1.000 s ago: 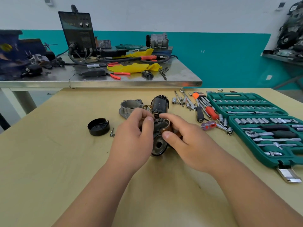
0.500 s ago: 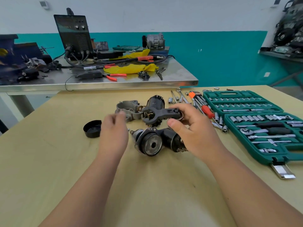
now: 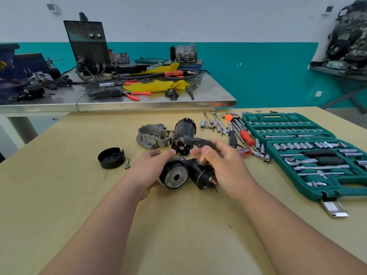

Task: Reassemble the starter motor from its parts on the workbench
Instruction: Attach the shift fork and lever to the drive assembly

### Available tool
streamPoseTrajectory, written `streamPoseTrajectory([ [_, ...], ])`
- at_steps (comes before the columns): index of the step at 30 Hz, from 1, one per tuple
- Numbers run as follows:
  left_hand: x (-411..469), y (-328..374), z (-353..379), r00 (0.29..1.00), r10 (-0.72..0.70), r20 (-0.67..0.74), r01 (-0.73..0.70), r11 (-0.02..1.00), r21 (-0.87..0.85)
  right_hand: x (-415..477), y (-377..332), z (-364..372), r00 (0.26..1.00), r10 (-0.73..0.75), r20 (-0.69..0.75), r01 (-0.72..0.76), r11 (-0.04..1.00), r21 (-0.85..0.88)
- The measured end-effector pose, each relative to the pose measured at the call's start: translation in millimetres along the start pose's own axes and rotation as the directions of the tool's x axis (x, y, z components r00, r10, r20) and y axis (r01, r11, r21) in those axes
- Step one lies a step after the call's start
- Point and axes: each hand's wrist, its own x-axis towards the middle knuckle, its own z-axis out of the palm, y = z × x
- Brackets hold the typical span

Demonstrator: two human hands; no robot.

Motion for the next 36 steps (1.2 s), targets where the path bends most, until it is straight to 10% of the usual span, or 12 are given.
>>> streamPoseTrajectory([
  [9,-19,-10,-20,0.887,0.449,0.111,-0.462,0.871,0.167,2,-13,-2,0.982,-0.056,-0.182,0.066,0.997,0.048],
  [18,-33,-12,17,0.95,0.293,0.106,-0.272,0.945,-0.181,-4,-12,20,0.996,0.015,-0.083,0.017,0.928,0.371],
  [29,-41,7,6,0.833,0.47,-0.292,-0.478,0.877,0.047,-16,-35,8,0.969,-0.214,0.126,0.229,0.966,-0.121],
  [36,-48,18,-10,0.848,0.453,-0.277,-0.47,0.883,0.004,-14,-30,12,0.982,-0.141,0.129,0.163,0.97,-0.179],
])
